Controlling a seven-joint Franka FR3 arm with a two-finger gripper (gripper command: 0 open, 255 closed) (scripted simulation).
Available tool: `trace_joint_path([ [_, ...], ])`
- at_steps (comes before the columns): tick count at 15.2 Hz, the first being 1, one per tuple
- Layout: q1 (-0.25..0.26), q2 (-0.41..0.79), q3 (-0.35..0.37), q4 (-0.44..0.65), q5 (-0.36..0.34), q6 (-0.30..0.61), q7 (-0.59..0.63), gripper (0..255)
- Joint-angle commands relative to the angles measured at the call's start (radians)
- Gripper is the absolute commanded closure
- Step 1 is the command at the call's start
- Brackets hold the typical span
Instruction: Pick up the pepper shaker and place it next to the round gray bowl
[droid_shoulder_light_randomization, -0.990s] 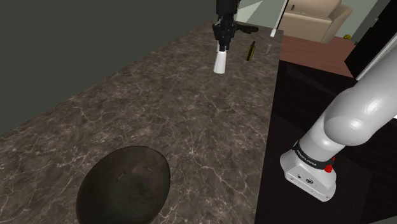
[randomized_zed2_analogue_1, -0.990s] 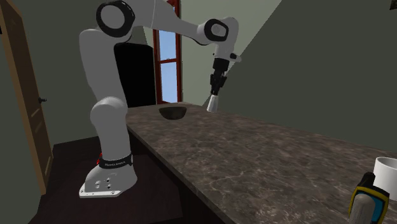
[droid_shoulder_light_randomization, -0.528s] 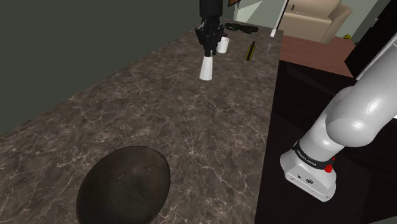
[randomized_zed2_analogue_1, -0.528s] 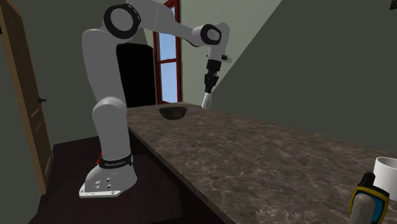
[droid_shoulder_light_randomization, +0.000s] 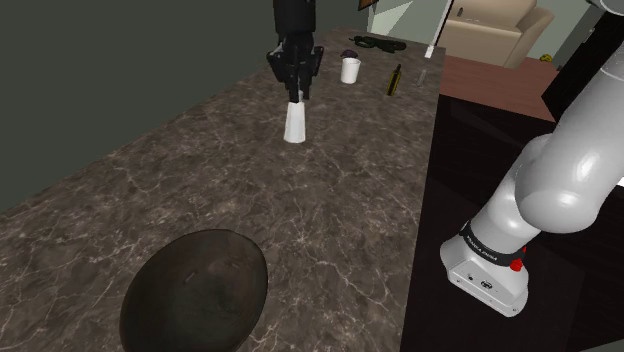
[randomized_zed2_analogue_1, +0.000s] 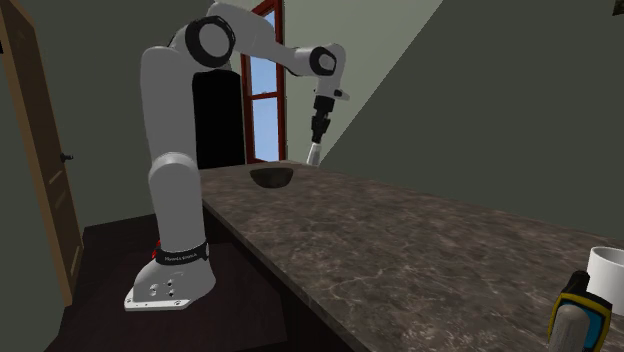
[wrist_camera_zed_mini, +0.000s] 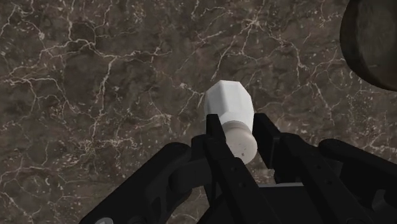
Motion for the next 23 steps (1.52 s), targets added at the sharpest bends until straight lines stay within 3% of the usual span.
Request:
trace_joint_path([
  [1,0.027,0.035,0.025,0.042,-0.001,0.000,0.054,255],
  [11,0.182,0.277,0.117,0.341,-0.059,-0.036,0.300,255],
  [15,0.270,0.415,0.136,0.534,-0.103,-0.084,0.392,255],
  [18,0.354,0.550,0.140,0.740,-0.144,-0.150,0.455,255],
  [23,0.335,0.517,0.139,0.618,-0.134,-0.062,0.443,255],
])
